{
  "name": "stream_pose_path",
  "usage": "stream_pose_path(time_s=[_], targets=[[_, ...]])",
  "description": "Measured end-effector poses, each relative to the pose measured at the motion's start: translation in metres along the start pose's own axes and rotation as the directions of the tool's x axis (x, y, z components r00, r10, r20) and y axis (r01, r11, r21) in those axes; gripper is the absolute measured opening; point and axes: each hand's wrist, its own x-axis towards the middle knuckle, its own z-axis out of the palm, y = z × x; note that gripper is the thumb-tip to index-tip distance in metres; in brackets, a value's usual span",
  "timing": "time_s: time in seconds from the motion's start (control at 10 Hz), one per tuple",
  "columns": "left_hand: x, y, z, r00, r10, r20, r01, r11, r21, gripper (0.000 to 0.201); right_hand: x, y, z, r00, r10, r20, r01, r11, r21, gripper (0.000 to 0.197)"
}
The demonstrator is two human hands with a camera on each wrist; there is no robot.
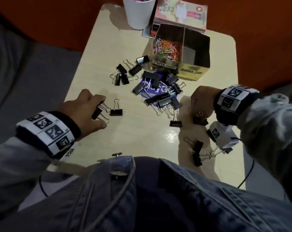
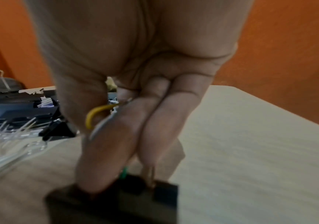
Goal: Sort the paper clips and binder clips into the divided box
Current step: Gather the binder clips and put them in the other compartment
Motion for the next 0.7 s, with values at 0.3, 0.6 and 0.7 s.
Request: stream_pose_path(time_s=[0.3,0.6,0.7], targets=[[0.002,0.03,0.001,0.992,0.125,0.032,-0.126,0.991,0.04,0.073,0.008,-0.003,0.014,0.997,0.061,-0.049,-0.057,0.996,0.074,0.022],[0.015,0.053,0.004,0.968,0.224,0.112,-0.235,0.968,0.092,0.067,0.006,-0.011,0.013,0.996,0.079,-0.027,-0.076,0.993,0.095,0.024],[0.018,0.057,0.005,0.965,0.242,0.105,-0.252,0.963,0.096,0.064,0.006,-0.014,0.012,0.998,0.042,-0.042,-0.038,0.996,0.076,0.021]])
